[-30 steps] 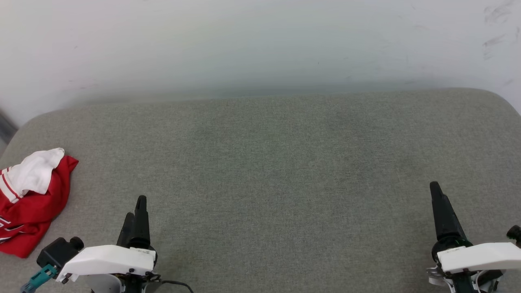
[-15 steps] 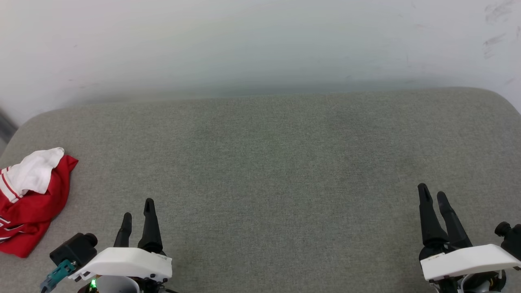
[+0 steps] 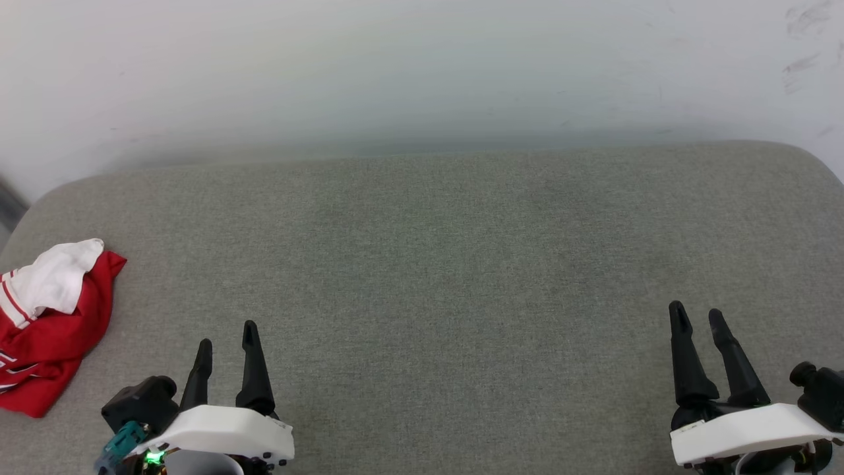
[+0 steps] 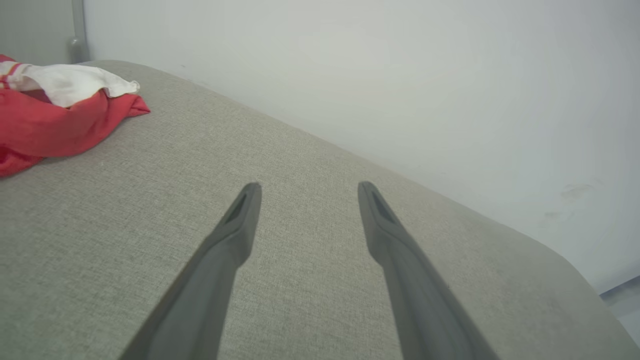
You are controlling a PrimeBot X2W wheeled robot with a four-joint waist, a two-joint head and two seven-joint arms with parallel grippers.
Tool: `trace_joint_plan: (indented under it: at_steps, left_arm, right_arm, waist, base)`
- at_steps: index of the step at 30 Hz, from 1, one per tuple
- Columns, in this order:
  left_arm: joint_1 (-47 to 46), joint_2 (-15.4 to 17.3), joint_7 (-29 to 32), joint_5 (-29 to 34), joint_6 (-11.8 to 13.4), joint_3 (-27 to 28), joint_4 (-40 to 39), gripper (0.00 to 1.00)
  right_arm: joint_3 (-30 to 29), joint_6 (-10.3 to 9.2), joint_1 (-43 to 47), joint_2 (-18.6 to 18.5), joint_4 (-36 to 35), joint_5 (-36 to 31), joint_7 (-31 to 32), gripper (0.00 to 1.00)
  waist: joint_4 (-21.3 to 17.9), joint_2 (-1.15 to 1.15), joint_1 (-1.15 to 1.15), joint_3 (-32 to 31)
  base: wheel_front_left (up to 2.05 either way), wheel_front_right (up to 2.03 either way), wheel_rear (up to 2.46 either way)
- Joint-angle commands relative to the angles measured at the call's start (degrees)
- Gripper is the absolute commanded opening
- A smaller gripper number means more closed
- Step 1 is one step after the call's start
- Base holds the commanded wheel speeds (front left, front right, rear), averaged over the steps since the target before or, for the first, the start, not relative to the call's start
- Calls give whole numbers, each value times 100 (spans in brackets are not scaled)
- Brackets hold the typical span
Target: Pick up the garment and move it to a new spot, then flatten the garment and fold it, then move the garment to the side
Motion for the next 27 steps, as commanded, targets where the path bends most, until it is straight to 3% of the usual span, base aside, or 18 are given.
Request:
trace_joint_plan:
  at_steps: [1,15,27]
  left_arm:
    - [5,54,-73,211,60,-50,-112,100]
    - [162,80,-293,1034,173,-227,-314,100]
    - [302,2,-468,1671,38,-270,-402,100]
  right_arm:
    - [26,1,1,-11,-114,-226,-67,100]
    - [83,1,130,-12,-227,-1070,-281,100]
    - [144,1,241,-11,-327,-1693,-465,100]
  waist:
    - [5,0,0,-4]
    - [18,0,0,-10]
    - [40,0,0,-10]
  base:
    - [0,0,0]
    - [0,0,0]
    - [0,0,0]
